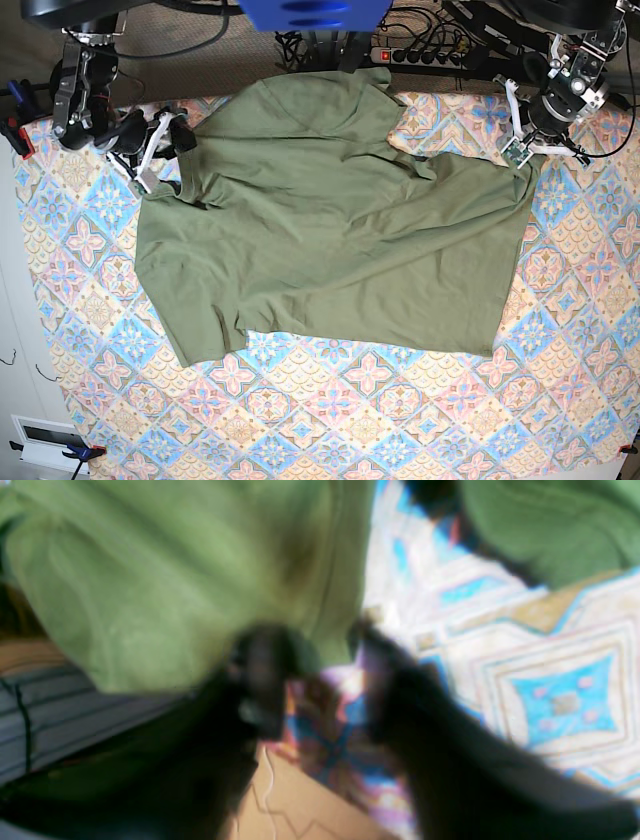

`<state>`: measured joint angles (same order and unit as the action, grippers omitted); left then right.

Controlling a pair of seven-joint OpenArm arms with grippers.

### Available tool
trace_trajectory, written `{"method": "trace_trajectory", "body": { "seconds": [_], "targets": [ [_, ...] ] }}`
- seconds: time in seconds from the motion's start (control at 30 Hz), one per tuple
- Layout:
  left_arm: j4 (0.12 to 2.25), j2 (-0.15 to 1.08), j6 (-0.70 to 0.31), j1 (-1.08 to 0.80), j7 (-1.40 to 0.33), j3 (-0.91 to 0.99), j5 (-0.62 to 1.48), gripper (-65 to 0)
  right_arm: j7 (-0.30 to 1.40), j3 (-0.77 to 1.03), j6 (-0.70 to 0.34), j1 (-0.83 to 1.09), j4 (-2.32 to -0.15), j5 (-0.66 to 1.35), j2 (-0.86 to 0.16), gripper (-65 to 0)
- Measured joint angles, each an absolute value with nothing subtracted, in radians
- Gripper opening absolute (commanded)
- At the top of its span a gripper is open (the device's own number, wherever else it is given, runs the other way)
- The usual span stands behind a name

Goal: Layout the t-shirt on the table in an organized manner, then fold the t-shirt properly
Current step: 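Pull the grasped corner outward with the right gripper to flatten the shirt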

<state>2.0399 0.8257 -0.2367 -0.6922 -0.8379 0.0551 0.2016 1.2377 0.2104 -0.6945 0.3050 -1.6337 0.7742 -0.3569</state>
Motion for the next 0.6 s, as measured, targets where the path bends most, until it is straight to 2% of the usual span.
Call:
{"method": "trace_trajectory", "body": {
  "seconds": [0.03, 0.3, 0.47, 0.6],
  "targets": [
    [2.040, 0.826, -0.237, -0.693, -0.838, 0.055, 0.202, -65.0, 1.236, 0.231, -0.695, 0.305, -1.633, 0.777, -0.352, -65.0],
    [2.040, 0.826, -0.236, -0.692, -0.838, 0.055, 0.202, -65.0, 1.286, 0.458, -0.697, 0.299, -1.493, 0.810, -0.358, -64.5],
    [2.040, 0.826, -0.236, -0.692, -0.838, 0.055, 0.201, -65.0, 1.297, 0.462, -0.696, 0.210, -1.456, 0.823, -0.360, -64.5],
    [2.040, 0.809, -0.233, -0.691, -0.838, 0.058, 0.201, -65.0, 1.296, 0.467, -0.696, 0.164, -1.399, 0.815, -0.428, -64.6]
  ]
}}
